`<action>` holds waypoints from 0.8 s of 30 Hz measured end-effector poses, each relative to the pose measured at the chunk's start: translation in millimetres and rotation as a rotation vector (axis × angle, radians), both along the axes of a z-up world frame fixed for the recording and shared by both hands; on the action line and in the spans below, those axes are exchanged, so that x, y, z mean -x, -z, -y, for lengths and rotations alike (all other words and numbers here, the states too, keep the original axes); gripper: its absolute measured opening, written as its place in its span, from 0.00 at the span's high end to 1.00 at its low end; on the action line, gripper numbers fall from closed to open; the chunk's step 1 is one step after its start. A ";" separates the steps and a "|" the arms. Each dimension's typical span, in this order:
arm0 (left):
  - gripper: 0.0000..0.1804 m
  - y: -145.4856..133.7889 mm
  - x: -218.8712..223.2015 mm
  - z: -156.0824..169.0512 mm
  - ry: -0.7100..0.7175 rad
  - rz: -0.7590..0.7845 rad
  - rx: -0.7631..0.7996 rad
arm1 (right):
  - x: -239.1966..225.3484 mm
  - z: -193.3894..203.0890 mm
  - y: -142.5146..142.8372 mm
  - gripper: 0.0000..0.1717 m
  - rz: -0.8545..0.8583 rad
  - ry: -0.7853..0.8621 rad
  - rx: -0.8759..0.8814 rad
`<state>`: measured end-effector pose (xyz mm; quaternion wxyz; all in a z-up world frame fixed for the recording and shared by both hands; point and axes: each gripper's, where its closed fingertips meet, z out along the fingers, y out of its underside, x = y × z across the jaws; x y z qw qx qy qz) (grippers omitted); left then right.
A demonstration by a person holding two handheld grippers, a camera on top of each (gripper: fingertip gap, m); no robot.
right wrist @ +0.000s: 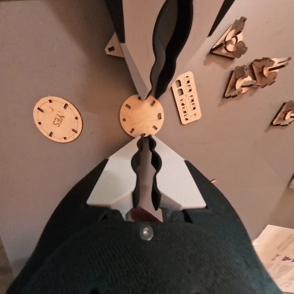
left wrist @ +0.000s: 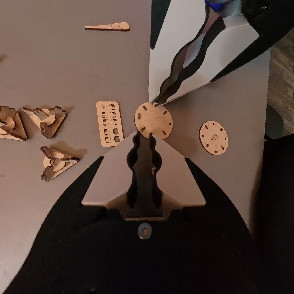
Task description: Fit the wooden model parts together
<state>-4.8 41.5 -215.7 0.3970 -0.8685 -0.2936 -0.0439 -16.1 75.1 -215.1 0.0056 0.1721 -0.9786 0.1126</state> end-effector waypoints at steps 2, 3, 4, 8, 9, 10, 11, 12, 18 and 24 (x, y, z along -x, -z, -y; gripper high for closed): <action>0.94 0.1 0.0 0.1 0.000 -0.002 0.002 | -0.2 -0.1 0.1 0.97 0.003 -0.008 -0.036; 0.94 0.1 0.0 0.1 0.000 -0.003 0.003 | -0.7 -0.6 0.0 0.97 0.005 -0.012 -0.053; 0.95 0.3 -0.4 0.0 0.002 -0.002 0.004 | -1.4 -0.7 0.0 0.97 0.007 -0.013 -0.067; 0.96 0.6 -1.1 -0.2 0.007 -0.005 0.007 | -2.0 -0.2 0.0 0.97 0.000 0.006 -0.110; 0.96 0.6 -1.2 -0.3 0.008 -0.007 0.008 | -2.3 -0.6 0.0 0.97 -0.003 0.011 -0.121; 0.96 0.7 -1.5 -0.4 0.010 -0.008 0.009 | -2.5 -1.7 0.0 0.97 -0.008 0.016 -0.134; 0.96 0.7 -2.2 -0.6 0.015 -0.008 0.009 | -2.9 -3.1 0.0 0.97 -0.015 0.020 -0.147; 0.96 0.8 -2.5 -0.8 0.017 -0.008 0.010 | -3.8 -4.0 0.0 0.97 -0.019 0.023 -0.154; 0.93 -0.8 -8.3 -2.8 0.053 -0.009 -0.001 | -10.2 -7.4 -2.5 0.97 -0.022 0.076 -0.154; 0.74 -5.2 -17.4 -6.9 0.115 -0.040 -0.018 | -13.3 -6.8 -7.6 0.97 -0.063 0.169 -0.139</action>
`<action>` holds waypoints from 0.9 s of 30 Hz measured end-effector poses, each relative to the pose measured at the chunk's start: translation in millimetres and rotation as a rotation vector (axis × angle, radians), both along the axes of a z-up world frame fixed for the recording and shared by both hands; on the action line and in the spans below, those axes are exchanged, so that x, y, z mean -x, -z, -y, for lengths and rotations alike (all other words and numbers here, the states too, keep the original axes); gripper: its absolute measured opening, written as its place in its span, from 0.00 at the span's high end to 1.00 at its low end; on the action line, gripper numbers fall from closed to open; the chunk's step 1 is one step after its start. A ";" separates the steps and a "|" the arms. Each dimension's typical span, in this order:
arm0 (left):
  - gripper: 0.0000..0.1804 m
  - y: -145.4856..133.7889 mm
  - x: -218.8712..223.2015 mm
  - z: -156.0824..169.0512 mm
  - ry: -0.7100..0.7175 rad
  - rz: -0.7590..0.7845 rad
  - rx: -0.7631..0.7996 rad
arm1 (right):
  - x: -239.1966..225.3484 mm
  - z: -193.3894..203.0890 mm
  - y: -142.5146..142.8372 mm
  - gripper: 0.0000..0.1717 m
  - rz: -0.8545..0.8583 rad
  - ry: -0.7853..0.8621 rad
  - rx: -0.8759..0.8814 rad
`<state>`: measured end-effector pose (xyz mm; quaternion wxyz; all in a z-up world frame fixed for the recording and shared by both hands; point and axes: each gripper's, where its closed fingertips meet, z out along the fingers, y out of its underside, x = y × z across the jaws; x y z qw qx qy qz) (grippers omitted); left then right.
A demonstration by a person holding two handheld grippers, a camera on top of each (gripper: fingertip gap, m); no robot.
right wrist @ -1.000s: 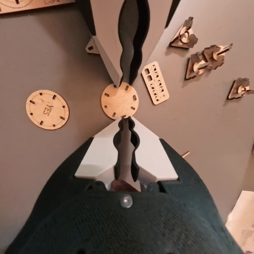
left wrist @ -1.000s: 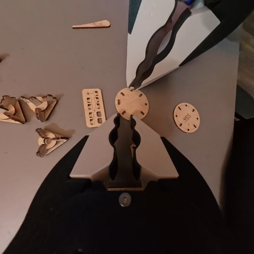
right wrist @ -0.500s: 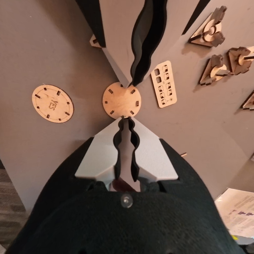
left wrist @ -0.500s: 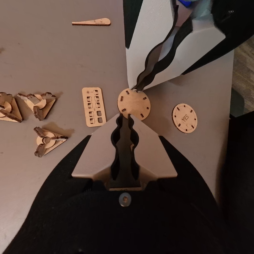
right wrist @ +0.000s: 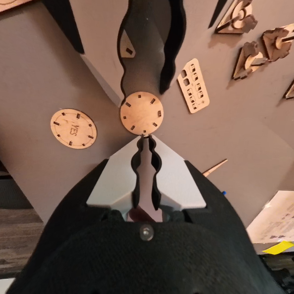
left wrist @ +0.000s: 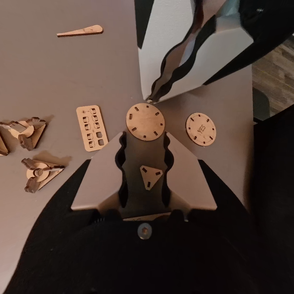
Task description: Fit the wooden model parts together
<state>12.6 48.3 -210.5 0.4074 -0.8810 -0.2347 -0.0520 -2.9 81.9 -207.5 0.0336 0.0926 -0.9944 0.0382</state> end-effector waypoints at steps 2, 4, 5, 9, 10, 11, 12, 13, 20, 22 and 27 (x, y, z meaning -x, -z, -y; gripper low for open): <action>0.73 0.5 0.8 0.1 -0.004 -0.012 0.009 | -1.9 0.1 0.6 0.97 -0.008 -0.005 0.000; 0.73 0.9 1.4 0.2 -0.009 -0.023 0.016 | -2.1 1.1 1.8 0.97 -0.011 -0.012 0.007; 0.73 1.0 1.6 0.3 -0.011 -0.022 0.017 | -2.0 1.7 2.3 0.97 -0.009 -0.012 0.011; 0.73 0.3 2.6 0.9 -0.018 -0.013 0.008 | -0.5 0.1 6.3 0.97 -0.002 0.004 0.003; 0.73 0.0 2.7 0.9 -0.020 -0.008 0.003 | -0.3 -1.0 7.5 0.97 0.000 0.006 -0.001; 0.72 -0.4 2.8 1.0 -0.022 0.001 -0.003 | -0.4 -1.5 8.1 0.97 0.001 0.007 -0.001; 0.72 -0.7 2.8 1.0 -0.024 0.012 -0.011 | -0.4 -1.2 7.7 0.97 0.003 0.010 0.003; 0.72 -1.2 2.8 1.1 -0.026 0.024 -0.019 | -0.4 -1.3 7.2 0.97 0.003 0.013 0.003; 0.74 -1.5 4.2 1.8 -0.040 0.048 -0.032 | -2.8 -0.4 7.9 0.97 -0.006 -0.002 -0.018; 0.75 -1.3 4.4 1.9 -0.042 0.048 -0.031 | -2.6 -0.3 7.8 0.97 -0.008 -0.001 -0.025; 0.78 -1.4 1.8 1.3 -0.035 0.072 -0.041 | -2.1 0.5 8.0 0.97 -0.020 -0.009 -0.045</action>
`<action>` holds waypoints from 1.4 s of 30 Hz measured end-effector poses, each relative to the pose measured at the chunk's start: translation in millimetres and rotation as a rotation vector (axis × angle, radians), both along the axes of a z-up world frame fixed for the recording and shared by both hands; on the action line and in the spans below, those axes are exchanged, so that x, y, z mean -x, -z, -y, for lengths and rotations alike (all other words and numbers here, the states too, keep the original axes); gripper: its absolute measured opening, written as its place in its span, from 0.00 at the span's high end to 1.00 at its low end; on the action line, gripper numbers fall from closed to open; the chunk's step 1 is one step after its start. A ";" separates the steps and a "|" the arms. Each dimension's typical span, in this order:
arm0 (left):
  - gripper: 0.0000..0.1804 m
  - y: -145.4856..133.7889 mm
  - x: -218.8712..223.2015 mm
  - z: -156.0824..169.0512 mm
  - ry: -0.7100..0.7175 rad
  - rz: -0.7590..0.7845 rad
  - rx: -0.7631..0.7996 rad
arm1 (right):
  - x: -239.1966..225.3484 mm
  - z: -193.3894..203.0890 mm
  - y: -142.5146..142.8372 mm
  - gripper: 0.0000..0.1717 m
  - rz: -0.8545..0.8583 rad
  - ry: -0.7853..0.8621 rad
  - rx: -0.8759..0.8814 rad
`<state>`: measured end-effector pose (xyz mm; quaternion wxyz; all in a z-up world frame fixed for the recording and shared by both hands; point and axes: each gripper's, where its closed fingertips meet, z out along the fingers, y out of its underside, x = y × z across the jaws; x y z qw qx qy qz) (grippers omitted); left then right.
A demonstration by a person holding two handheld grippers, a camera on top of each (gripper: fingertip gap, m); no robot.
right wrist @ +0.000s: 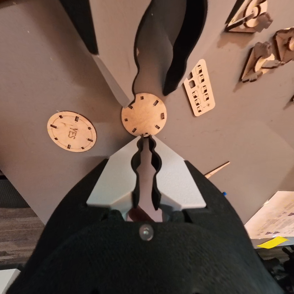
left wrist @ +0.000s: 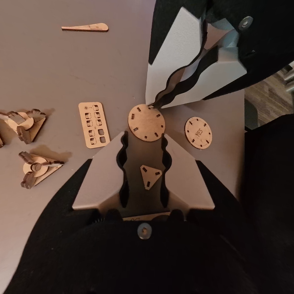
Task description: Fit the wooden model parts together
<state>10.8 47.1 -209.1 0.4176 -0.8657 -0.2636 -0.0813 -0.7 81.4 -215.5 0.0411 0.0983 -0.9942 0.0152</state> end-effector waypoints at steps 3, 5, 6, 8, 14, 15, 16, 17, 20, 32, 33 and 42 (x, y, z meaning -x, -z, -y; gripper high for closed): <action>0.78 0.3 0.6 0.3 -0.006 0.004 -0.001 | -0.5 1.0 0.0 0.97 0.000 -0.004 -0.012; 0.81 1.0 -0.2 0.4 -0.004 0.011 0.002 | -0.8 1.4 0.0 0.97 0.000 -0.005 -0.020; 0.83 1.4 -1.7 -0.2 0.002 0.022 0.000 | -1.2 1.6 0.0 0.97 0.002 -0.005 -0.023; 0.86 2.0 -2.6 -0.2 0.004 0.033 -0.001 | -2.0 2.0 0.0 0.97 0.007 -0.003 -0.028; 0.88 2.4 -3.1 -0.1 0.002 0.055 -0.008 | -2.8 1.5 0.4 0.97 0.010 -0.002 -0.048; 0.88 2.5 -3.1 0.0 0.001 0.055 -0.007 | -2.8 1.3 0.3 0.97 0.009 -0.005 -0.049; 0.88 2.6 -3.0 0.0 0.000 0.054 -0.006 | -2.5 0.8 0.0 0.97 0.006 -0.007 -0.053; 0.88 2.6 -3.0 0.0 0.000 0.053 -0.006 | -1.8 0.4 -0.5 0.97 0.002 -0.011 -0.056; 0.89 3.0 -2.3 0.4 -0.004 0.052 -0.003 | -2.5 -0.1 -1.1 0.97 0.006 -0.024 -0.058; 0.93 4.2 -2.2 0.7 -0.006 0.060 0.003 | -1.8 -2.3 0.5 0.97 -0.005 -0.070 -0.085; 0.93 4.3 -2.0 0.8 -0.007 0.060 0.003 | -1.8 -2.2 0.5 0.97 -0.003 -0.073 -0.086; 0.96 5.4 -2.2 1.0 -0.007 0.073 0.006 | -1.7 -1.6 -0.5 0.97 0.014 -0.128 -0.086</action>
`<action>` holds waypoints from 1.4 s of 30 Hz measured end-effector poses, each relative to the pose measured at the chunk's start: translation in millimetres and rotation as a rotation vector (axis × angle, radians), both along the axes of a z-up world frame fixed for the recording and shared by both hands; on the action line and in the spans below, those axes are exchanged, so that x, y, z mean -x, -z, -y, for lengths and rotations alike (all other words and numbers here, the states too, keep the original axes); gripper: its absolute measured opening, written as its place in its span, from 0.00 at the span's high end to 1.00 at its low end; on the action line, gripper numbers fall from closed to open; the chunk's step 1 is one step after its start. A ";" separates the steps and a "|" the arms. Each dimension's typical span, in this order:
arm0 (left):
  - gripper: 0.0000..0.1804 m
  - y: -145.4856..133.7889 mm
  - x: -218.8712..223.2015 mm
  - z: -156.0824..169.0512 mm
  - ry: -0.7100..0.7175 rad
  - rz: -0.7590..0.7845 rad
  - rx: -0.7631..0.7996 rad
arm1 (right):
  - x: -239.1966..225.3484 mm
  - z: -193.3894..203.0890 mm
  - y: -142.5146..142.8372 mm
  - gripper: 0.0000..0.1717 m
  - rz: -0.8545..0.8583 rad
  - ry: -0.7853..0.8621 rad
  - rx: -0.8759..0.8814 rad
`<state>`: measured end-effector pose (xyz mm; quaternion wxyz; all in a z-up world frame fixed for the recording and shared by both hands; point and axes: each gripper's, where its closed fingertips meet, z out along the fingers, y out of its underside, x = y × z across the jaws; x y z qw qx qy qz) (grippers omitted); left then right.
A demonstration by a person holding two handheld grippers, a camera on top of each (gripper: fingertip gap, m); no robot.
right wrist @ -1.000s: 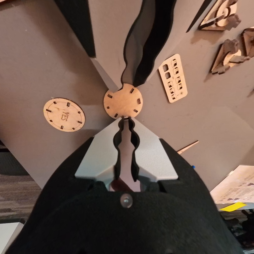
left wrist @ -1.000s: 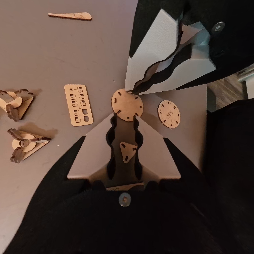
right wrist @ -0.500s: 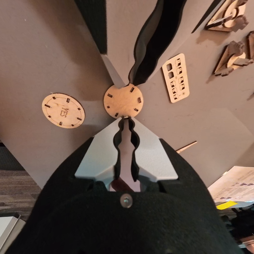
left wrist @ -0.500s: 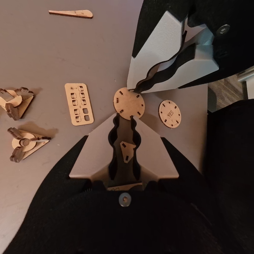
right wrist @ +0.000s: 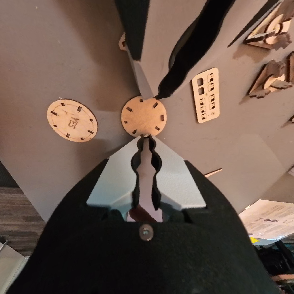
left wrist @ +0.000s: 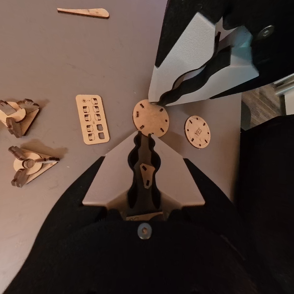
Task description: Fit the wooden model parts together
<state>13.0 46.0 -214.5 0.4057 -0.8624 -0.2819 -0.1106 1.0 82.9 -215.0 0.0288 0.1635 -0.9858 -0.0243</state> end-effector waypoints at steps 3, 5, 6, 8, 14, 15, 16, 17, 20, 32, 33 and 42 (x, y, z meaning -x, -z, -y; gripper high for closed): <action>0.96 0.0 0.1 0.0 0.000 0.003 -0.001 | -0.1 -0.4 1.0 0.97 0.004 -0.019 -0.004; 0.96 0.0 0.1 0.0 -0.001 0.004 -0.002 | -0.2 -0.3 0.8 0.97 0.007 -0.024 -0.004; 0.96 0.1 0.1 0.0 -0.001 0.006 -0.003 | -0.3 -0.4 0.9 0.97 0.007 -0.026 -0.005; 0.96 0.1 0.2 0.0 -0.002 0.009 -0.004 | -0.3 -0.5 0.8 0.97 0.007 -0.030 -0.006; 0.96 0.1 0.2 -0.1 -0.002 0.012 -0.005 | 0.1 -1.1 1.4 0.97 0.016 -0.026 -0.005; 0.96 0.1 0.2 0.0 -0.002 0.012 -0.005 | 0.1 -1.0 1.5 0.97 0.017 -0.026 -0.005; 0.96 0.1 0.1 0.0 -0.002 0.013 -0.006 | 0.1 -1.0 1.4 0.97 0.017 -0.026 -0.006; 0.96 0.1 0.2 -0.1 -0.002 0.013 -0.006 | 0.1 -1.0 1.5 0.97 0.017 -0.027 -0.006; 0.96 0.1 0.1 -0.1 -0.002 0.012 -0.005 | 0.1 -0.9 1.5 0.97 0.016 -0.028 -0.009; 0.97 0.2 0.0 0.2 -0.007 0.031 -0.012 | 0.1 -0.9 2.0 0.97 0.012 -0.022 -0.005; 0.97 0.2 0.0 0.3 -0.007 0.031 -0.012 | 0.1 -1.0 2.0 0.97 0.012 -0.022 -0.005; 0.98 0.2 0.1 0.4 -0.008 0.036 -0.014 | 0.0 -0.9 2.5 0.97 0.006 -0.021 0.005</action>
